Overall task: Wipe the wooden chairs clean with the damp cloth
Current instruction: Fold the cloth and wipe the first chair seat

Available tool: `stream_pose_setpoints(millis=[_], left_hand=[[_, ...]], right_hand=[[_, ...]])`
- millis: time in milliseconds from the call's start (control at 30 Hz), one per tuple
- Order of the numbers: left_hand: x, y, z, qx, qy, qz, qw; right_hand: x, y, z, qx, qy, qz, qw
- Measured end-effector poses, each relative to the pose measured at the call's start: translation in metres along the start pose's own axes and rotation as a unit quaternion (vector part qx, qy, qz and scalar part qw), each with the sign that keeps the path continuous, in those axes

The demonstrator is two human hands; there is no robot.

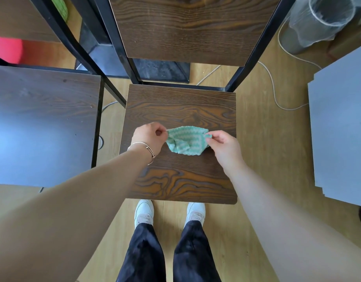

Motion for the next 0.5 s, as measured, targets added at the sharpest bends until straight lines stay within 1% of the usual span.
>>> stream_pose_setpoints(millis=[133,233,300,367,433,467,500], left_hand=[[-0.016,-0.002,-0.001,0.035,0.010,-0.025,0.999],[-0.028,-0.003,-0.005,0.080,0.000,-0.053,0.995],[-0.034,-0.002,-0.006,0.117,-0.018,-0.082,0.990],[-0.036,0.001,-0.006,0.169,-0.043,-0.114,0.978],[-0.034,0.006,-0.004,0.234,-0.075,-0.139,0.959],[-0.030,0.010,-0.002,0.269,-0.104,-0.146,0.946],[-0.024,0.014,0.000,0.298,-0.140,-0.148,0.932]], right_hand=[[-0.013,-0.010,0.013,-0.011,0.010,-0.016,1.000],[-0.021,-0.015,0.024,-0.013,-0.013,-0.013,1.000],[-0.025,-0.016,0.031,-0.027,0.004,-0.018,0.999],[-0.028,-0.013,0.036,-0.031,0.012,-0.026,0.999],[-0.031,-0.009,0.034,-0.016,-0.038,-0.033,0.999],[-0.032,-0.006,0.029,-0.012,-0.045,-0.039,0.998],[-0.032,-0.003,0.024,-0.021,-0.014,-0.044,0.999]])
Point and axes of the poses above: each hand's wrist, its own y-axis away from the middle knuckle, its own x-axis out of the palm, z = x × y, the point moved 4 cm from there along -y, towards the middle knuckle, and after that the axes turned 8 degrees about -y, right-handed, at the moved point
